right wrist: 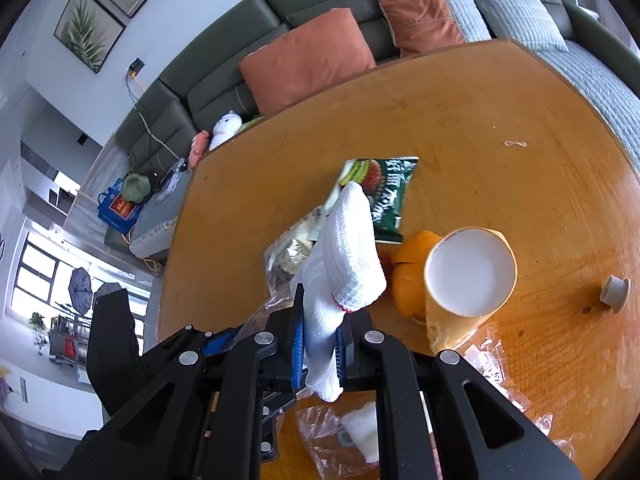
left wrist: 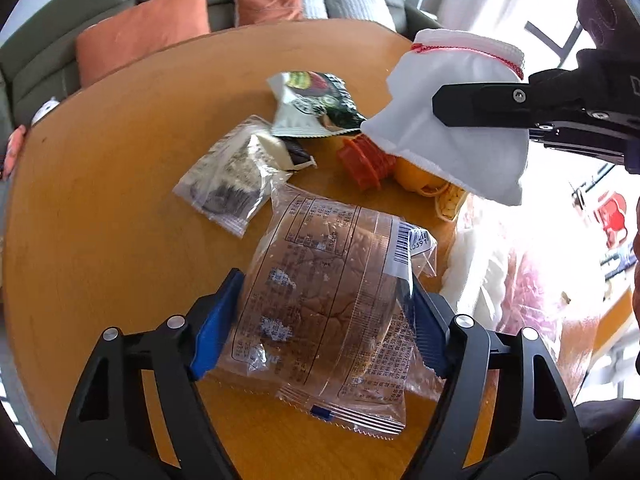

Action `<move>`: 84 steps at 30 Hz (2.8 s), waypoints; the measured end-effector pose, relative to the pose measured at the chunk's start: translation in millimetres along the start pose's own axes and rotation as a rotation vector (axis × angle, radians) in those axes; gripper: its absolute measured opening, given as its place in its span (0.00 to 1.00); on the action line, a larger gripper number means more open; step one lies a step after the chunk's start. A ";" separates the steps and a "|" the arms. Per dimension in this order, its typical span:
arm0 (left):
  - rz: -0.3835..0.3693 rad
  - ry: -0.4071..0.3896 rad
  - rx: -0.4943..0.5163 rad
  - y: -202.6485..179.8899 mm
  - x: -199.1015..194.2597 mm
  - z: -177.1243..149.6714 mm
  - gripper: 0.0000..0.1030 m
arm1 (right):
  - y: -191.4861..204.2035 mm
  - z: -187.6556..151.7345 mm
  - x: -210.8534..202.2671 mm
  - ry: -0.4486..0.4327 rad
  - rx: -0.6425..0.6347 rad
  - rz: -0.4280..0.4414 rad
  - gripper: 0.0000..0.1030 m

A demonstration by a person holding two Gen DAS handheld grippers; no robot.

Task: Collect trash
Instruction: 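Carry the sock and bread bag to the black bin and open both tools, then move both open tools back over the table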

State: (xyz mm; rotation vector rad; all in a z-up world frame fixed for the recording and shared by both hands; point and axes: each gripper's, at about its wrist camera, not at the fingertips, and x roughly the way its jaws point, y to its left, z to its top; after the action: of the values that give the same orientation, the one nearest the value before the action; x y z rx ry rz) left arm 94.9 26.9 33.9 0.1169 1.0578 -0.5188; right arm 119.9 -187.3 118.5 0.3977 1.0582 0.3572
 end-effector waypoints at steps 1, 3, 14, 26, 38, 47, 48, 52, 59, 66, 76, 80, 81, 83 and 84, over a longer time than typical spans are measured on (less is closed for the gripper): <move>0.001 -0.008 -0.007 0.8 -5.6 -2.9 0.72 | 3.7 -0.8 -1.3 -0.002 -0.007 0.003 0.13; 0.016 -0.033 -0.021 3.1 -21.8 -12.9 0.72 | 11.3 -3.1 -2.9 -0.002 -0.022 0.010 0.13; 0.095 -0.099 -0.134 31.8 -89.7 -52.1 0.72 | 79.5 -21.4 7.2 0.036 -0.155 0.066 0.13; 0.180 -0.142 -0.312 74.0 -127.3 -115.6 0.72 | 165.3 -51.7 35.8 0.119 -0.312 0.133 0.13; 0.281 -0.167 -0.480 134.5 -170.1 -181.6 0.72 | 260.8 -92.1 68.1 0.210 -0.477 0.194 0.13; 0.352 -0.159 -0.640 187.5 -197.4 -244.0 0.72 | 336.0 -127.7 104.7 0.299 -0.597 0.245 0.13; 0.365 -0.156 -0.667 195.9 -200.5 -252.9 0.72 | 341.4 -130.9 107.5 0.305 -0.607 0.248 0.13; 0.404 -0.149 -0.752 221.0 -208.8 -277.8 0.72 | 371.2 -142.8 128.4 0.349 -0.643 0.261 0.13; 0.512 -0.091 -0.825 254.5 -210.0 -301.2 0.94 | 419.2 -157.5 171.6 0.405 -0.674 0.214 0.57; 0.559 -0.122 -0.923 277.5 -221.4 -303.9 0.94 | 428.3 -162.8 168.4 0.383 -0.699 0.221 0.57; 0.533 -0.114 -0.865 259.0 -219.3 -293.8 0.94 | 407.5 -154.2 151.9 0.368 -0.644 0.230 0.57; 0.529 -0.110 -0.820 246.0 -216.7 -281.9 0.94 | 392.6 -147.1 140.9 0.352 -0.613 0.232 0.57; 0.526 -0.111 -0.805 241.1 -216.6 -276.8 0.94 | 389.7 -146.1 138.1 0.348 -0.607 0.233 0.57; 0.522 -0.116 -0.786 234.7 -216.7 -270.7 0.94 | 381.2 -142.4 130.2 0.334 -0.593 0.236 0.57; 0.520 -0.119 -0.772 229.7 -216.5 -265.3 0.94 | 376.5 -140.8 125.2 0.327 -0.585 0.238 0.57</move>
State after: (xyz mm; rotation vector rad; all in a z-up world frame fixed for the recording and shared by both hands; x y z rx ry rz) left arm -94.6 392.7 52.0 -0.3129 0.9982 0.3629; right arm 15.6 219.9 142.2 -0.0677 1.1667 0.9397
